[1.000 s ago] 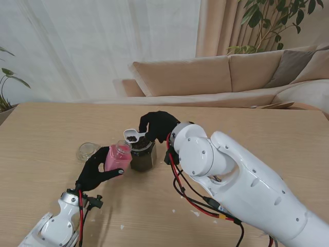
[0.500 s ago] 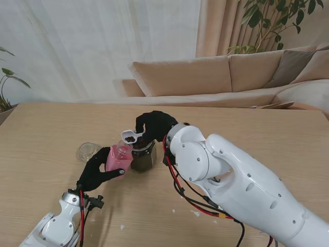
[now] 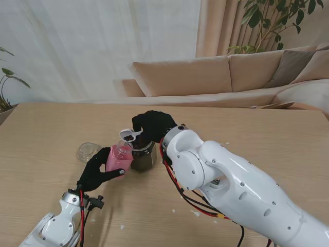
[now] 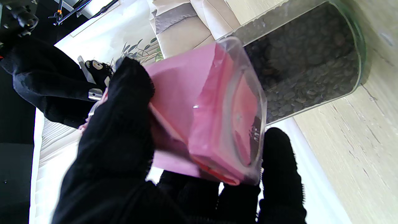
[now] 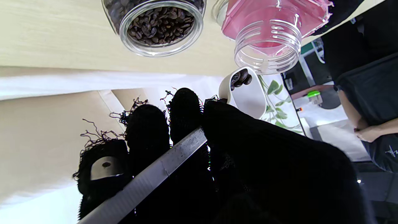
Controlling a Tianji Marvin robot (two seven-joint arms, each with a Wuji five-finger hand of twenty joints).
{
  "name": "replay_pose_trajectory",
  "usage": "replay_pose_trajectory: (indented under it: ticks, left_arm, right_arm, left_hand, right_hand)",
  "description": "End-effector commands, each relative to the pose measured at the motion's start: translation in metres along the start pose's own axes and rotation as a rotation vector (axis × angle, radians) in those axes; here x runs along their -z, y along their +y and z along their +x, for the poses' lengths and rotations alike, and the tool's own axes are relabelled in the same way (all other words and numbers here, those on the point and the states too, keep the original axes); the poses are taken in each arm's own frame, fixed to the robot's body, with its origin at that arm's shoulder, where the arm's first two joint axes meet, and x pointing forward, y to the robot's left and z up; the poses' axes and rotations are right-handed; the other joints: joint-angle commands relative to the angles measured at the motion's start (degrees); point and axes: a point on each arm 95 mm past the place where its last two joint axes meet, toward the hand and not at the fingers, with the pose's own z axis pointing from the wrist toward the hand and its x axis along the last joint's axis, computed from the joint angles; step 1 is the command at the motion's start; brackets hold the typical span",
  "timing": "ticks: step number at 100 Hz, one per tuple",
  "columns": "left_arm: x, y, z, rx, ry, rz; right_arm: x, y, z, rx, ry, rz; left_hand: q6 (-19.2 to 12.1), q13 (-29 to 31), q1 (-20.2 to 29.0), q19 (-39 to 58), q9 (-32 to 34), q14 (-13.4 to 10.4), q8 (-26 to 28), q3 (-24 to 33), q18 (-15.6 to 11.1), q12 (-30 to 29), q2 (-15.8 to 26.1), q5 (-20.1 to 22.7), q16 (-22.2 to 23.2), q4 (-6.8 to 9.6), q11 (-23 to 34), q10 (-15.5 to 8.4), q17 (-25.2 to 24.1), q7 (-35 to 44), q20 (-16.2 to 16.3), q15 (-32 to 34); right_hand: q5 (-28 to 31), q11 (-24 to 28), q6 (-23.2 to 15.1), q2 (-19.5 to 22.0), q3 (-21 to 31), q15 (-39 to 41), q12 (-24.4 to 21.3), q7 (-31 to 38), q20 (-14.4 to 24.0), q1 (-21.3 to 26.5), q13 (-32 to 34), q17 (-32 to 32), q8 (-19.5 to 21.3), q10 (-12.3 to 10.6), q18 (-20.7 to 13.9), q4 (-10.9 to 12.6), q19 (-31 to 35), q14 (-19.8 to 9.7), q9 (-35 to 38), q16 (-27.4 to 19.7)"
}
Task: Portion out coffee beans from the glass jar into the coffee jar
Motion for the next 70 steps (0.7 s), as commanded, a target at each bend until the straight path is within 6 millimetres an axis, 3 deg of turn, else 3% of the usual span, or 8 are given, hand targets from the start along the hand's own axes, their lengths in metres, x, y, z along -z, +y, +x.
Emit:
replay_pose_trajectory:
  ticks: [1,70]
  left_arm:
    - [-0.0002,0.0042,0.0029,0.011,0.005,-0.015]
    - [0.0003,0.0024,0.002,0.02,0.005,-0.018]
  right_arm:
    - [0.0014,-0.0089,0.0031,0.004,0.012,0.02]
    - [0.0009,-0.0151,0.0052,0.161,0.025,-0.037]
  left_hand:
    - [-11.1,0.8,13.9,-0.2,6.2,-1.5,3.5,18.8,-1.0,5.2,10.7,4.7,1.3,1.3,11.0,-8.4,-0.2,14.0,0.2,0.0]
    - [-11.1,0.8,13.9,-0.2,6.2,-1.5,3.5,18.9,-1.0,5.2,10.6,4.8,1.3,1.32,11.1,-8.5,-0.2,14.0,0.2,0.0]
  right_hand:
    - [1.9,1.5,-1.2,1.0,1.1,1.1,0.4,1.0,0.8,0.9,0.7,0.3,1.0,-1.6,-0.4,1.4,4.0,0.5,2.4,1.1]
    - [1.8,1.4,-1.8,1.3,0.7,0.8,0.6,1.2,0.3,0.9,1.2,1.6,1.2,-1.9,-1.1,1.5,3.7,-0.1,2.5,1.1]
